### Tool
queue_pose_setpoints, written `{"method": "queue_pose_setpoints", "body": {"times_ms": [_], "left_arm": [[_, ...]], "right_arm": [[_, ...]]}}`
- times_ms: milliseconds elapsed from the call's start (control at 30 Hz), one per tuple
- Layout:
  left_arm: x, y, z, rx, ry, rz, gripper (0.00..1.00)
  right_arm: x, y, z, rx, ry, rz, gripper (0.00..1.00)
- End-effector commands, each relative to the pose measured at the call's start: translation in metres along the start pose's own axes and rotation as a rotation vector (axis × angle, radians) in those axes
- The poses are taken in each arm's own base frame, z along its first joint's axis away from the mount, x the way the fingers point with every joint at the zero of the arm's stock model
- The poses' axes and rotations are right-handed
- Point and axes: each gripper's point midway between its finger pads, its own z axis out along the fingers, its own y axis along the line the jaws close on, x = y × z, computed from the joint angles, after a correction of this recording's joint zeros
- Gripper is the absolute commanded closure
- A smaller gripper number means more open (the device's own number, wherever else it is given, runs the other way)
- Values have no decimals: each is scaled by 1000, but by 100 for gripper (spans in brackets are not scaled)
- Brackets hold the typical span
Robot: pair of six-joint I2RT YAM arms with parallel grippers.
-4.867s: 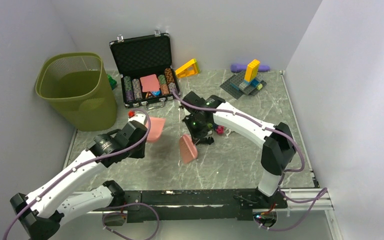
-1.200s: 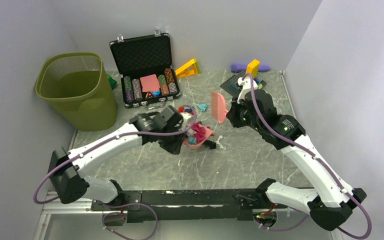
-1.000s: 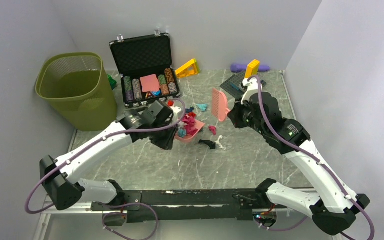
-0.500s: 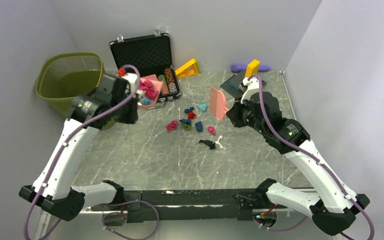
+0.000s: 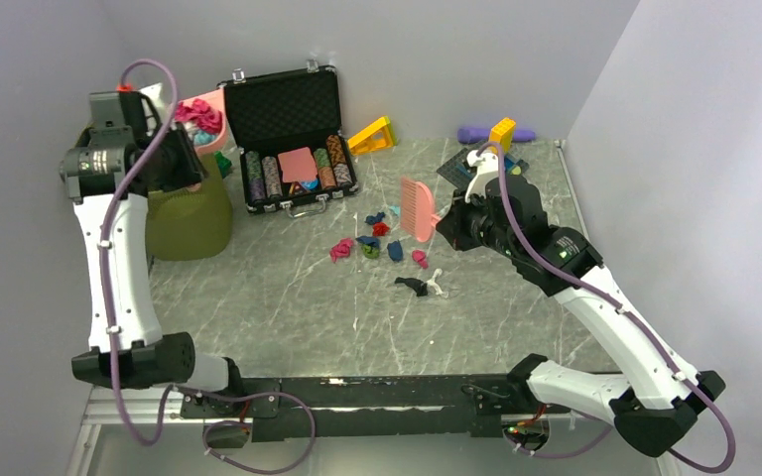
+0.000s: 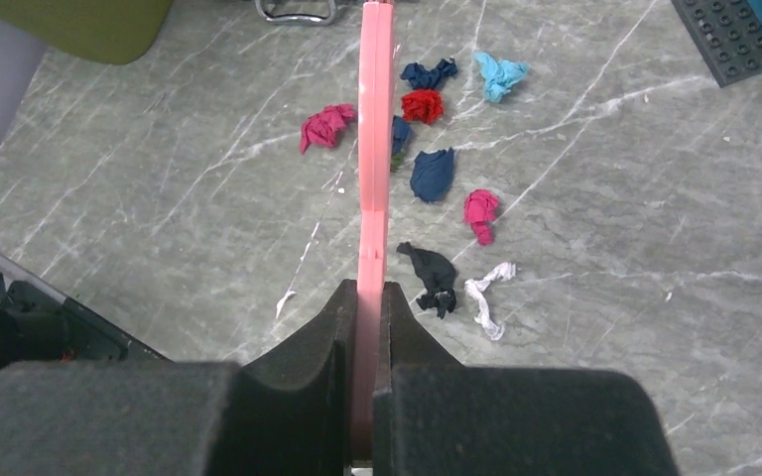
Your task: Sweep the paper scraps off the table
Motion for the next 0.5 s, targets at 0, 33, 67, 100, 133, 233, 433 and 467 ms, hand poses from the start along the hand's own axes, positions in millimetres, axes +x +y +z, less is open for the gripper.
{"method": "queue_pose_setpoints", "body": {"times_ms": [0, 33, 67, 100, 133, 233, 433, 467], "left_arm": [[-22, 7, 13, 189, -40, -183, 100], [-24, 9, 16, 239, -37, -232, 100], [-27, 13, 20, 281, -38, -275, 100], [-30, 9, 23, 344, -32, -306, 100], [-34, 0, 23, 436, -29, -327, 100], [-44, -13, 21, 649, -29, -422, 100], [-61, -11, 10, 855, -115, -625, 100], [-62, -8, 10, 872, -125, -664, 100]], "right_arm": [[-33, 14, -7, -54, -99, 3, 100], [-33, 13, -6, -53, -96, 3, 100], [-32, 13, -4, -52, -93, 3, 100], [-31, 13, -2, -51, -89, 3, 100], [-30, 14, 0, -53, -85, 2, 100], [-27, 14, 5, -53, -72, 4, 100], [-25, 13, 15, -43, -53, 10, 100], [-24, 14, 16, -46, -50, 11, 100]]}}
